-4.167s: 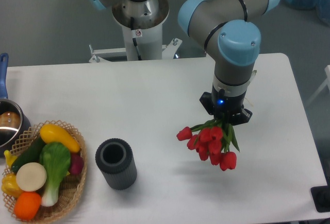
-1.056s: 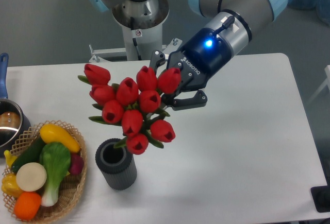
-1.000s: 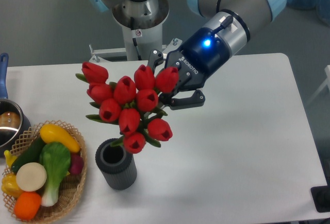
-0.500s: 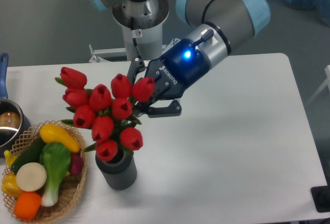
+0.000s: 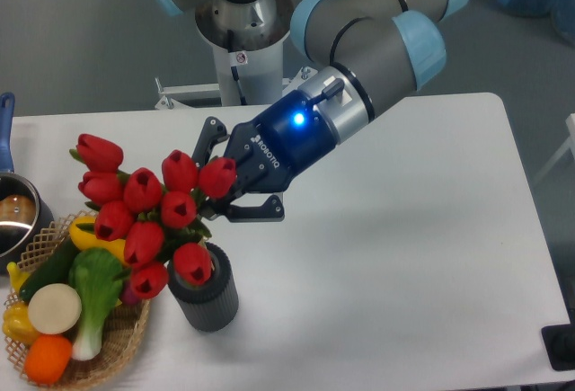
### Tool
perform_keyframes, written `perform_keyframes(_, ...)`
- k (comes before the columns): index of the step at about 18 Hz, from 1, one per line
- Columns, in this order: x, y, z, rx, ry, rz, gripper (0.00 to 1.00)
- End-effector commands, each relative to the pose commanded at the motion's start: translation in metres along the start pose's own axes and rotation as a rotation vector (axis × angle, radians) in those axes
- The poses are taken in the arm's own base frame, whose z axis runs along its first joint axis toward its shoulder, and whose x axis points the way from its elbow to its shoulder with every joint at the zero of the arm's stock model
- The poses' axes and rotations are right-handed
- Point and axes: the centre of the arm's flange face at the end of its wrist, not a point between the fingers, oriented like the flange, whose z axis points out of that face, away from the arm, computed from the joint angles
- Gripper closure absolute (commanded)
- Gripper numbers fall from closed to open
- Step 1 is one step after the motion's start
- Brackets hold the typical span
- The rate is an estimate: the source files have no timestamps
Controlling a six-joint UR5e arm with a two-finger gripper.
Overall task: Insert the flowers into the vase
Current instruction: 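Lower the tulip stems into the vase opening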
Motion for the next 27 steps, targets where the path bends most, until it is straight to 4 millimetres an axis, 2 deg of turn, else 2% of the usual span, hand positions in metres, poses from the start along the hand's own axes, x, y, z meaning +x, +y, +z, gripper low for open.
perform_keyframes(11, 0.002, 0.022, 0.005, -0.009, -0.001, 0.001, 0.96)
perform_keyframes(13, 0.003, 0.023, 0.011, -0.013, 0.006, 0.001, 0.96)
perform_keyframes(15, -0.001, 0.031, 0.013, -0.018, 0.008, 0.000, 0.96)
perform_keyframes(27, 0.005, 0.071, 0.025, -0.040, 0.025, 0.034, 0.96)
